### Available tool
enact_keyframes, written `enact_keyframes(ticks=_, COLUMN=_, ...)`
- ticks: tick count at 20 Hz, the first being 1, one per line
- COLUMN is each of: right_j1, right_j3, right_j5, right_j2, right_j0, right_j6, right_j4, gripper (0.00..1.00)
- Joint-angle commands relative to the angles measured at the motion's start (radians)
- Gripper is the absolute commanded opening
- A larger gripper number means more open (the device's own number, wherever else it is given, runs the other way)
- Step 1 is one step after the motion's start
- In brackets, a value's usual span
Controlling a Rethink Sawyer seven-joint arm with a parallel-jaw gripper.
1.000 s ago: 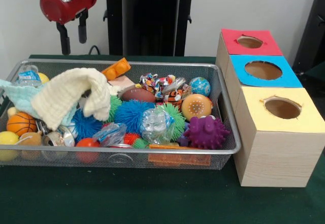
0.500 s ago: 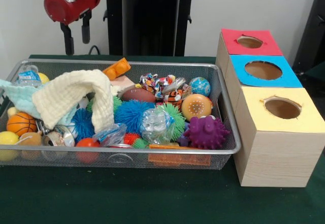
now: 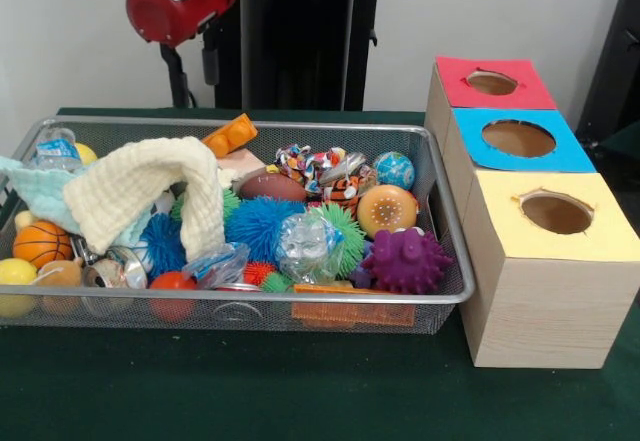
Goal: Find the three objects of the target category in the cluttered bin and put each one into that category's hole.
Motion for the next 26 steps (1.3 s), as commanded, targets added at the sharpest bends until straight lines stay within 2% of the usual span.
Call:
enact_keyframes(ticks=1, right_j1=0.055, right_j3=0.072, right_j5=-0.079, right_j2=-0.017, right_j0=0.041, right_j6=0.249, right_j4=0.074, gripper=1.00)
enact_keyframes(ticks=18, right_j1=0.134, right_j3=0.050, right_j5=-0.124, right_j2=-0.088, right_j0=0.105, right_j6=0.263, right_j4=0.116, gripper=1.00)
enact_keyframes(ticks=26, right_j1=0.143, right_j3=0.050, right_j5=-0.136, right_j2=-0.117, right_j0=0.140, right_j6=0.273, right_j4=0.129, gripper=1.00)
